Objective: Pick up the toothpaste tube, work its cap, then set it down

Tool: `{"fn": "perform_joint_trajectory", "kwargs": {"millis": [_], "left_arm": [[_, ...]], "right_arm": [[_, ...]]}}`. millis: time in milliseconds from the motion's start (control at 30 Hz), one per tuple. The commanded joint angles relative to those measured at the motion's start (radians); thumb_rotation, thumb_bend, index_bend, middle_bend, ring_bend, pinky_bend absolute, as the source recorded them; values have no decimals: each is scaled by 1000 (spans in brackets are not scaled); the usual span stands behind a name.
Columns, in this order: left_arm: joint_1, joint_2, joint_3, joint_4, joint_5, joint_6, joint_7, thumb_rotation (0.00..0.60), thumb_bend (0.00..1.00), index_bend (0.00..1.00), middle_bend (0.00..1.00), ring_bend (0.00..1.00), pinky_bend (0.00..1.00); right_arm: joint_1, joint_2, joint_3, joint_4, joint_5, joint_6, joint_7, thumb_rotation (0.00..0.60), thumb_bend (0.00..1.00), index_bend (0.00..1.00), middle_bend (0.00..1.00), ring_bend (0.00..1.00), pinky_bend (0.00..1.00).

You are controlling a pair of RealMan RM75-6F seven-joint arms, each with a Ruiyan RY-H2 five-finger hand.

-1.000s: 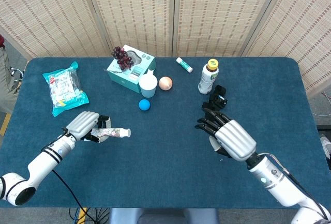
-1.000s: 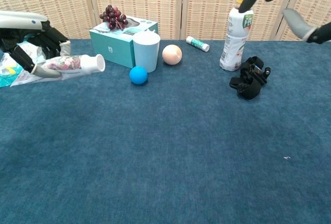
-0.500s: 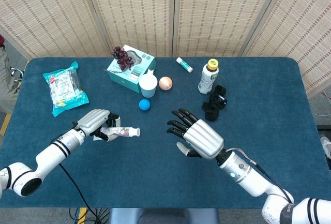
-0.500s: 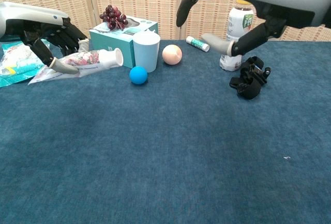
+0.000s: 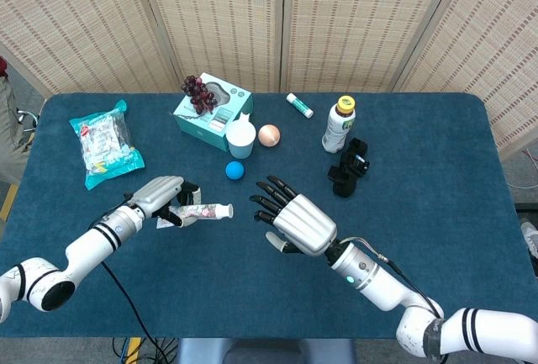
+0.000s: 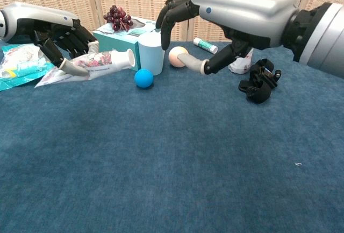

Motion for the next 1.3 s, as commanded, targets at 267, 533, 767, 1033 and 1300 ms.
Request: {"fn": "perform_joint_trajectory", "kwargs": {"millis": [267,533,767,1033,1300], "left_arm": [[-16,-13,-5,2,-28,-12,2,600,455,604,670,533,404],[-24,-18,-8,3,-42,-15,7,600,457,606,673,534,408],[-29,-21,-11,0,-49,-17,9,600,457,606,674,534,408],[-38,-21,-16,-3,-67,-25,13,600,456,607,674,534,411],[-38,-9,-20,-12,-74,-19,20,600,457,607,674,534,412]], "right_arm": [[31,-76,5,51,26,26,-64,466,416,397,192,0,19],[58,-128,9,96,43,32,-86,464,427,398,183,0,18],[79,-170,13,136,53,41,-101,465,435,397,172,0,2],[102,-208,18,165,65,42,-111,465,452,398,161,0,0],[116,-218,16,174,92,32,-126,463,453,398,161,0,0]]}}
